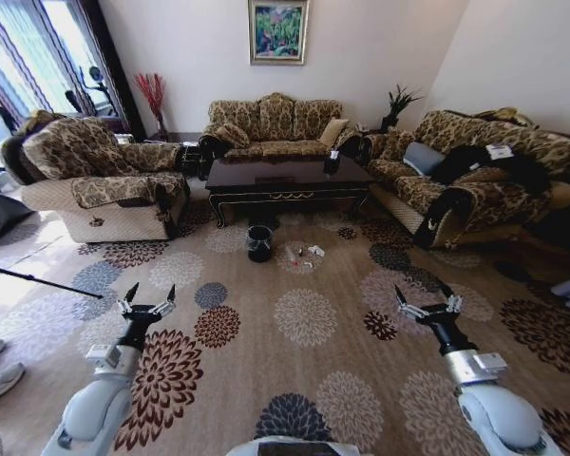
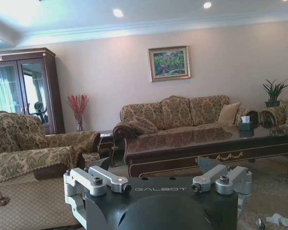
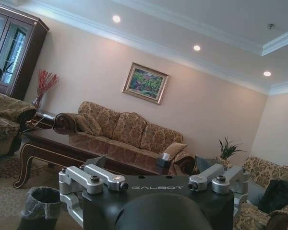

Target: Move to the front of the table and pick up the trash from the floor, then place it into the trash bin.

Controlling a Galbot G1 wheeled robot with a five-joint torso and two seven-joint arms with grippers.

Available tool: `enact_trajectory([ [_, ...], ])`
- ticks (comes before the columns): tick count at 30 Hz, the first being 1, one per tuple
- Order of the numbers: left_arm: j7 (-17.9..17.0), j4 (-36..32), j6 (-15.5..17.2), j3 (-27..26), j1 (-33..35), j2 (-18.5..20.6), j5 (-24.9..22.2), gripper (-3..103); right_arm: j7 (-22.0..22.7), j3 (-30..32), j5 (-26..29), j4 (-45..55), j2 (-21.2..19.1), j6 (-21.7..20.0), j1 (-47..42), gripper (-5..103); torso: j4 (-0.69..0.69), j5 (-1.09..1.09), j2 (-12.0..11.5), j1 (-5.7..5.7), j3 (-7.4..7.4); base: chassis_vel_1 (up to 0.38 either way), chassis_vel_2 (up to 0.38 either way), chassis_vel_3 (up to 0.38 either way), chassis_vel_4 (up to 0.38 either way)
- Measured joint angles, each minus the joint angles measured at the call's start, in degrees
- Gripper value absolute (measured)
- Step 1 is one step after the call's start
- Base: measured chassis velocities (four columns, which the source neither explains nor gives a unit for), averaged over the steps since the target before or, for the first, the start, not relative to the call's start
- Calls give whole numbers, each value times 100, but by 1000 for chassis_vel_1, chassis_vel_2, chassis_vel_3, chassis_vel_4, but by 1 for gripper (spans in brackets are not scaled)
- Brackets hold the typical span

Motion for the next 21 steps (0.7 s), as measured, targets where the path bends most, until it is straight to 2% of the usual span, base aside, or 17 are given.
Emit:
enact_trajectory([
  [6,36,34,-69,51,51,19,159,100,-5,-50,-167,-1,-33,34,-8,100,0,-1,0,0,0,0,0,0,0],
  [9,73,79,-174,197,69,139,405,100,-12,-148,-350,-40,-78,100,-80,100,-1,0,0,0,0,0,0,0,0],
  [21,22,62,-226,143,144,-1,348,100,56,-211,-404,-120,7,111,-9,100,1,0,0,0,0,0,0,0,0],
])
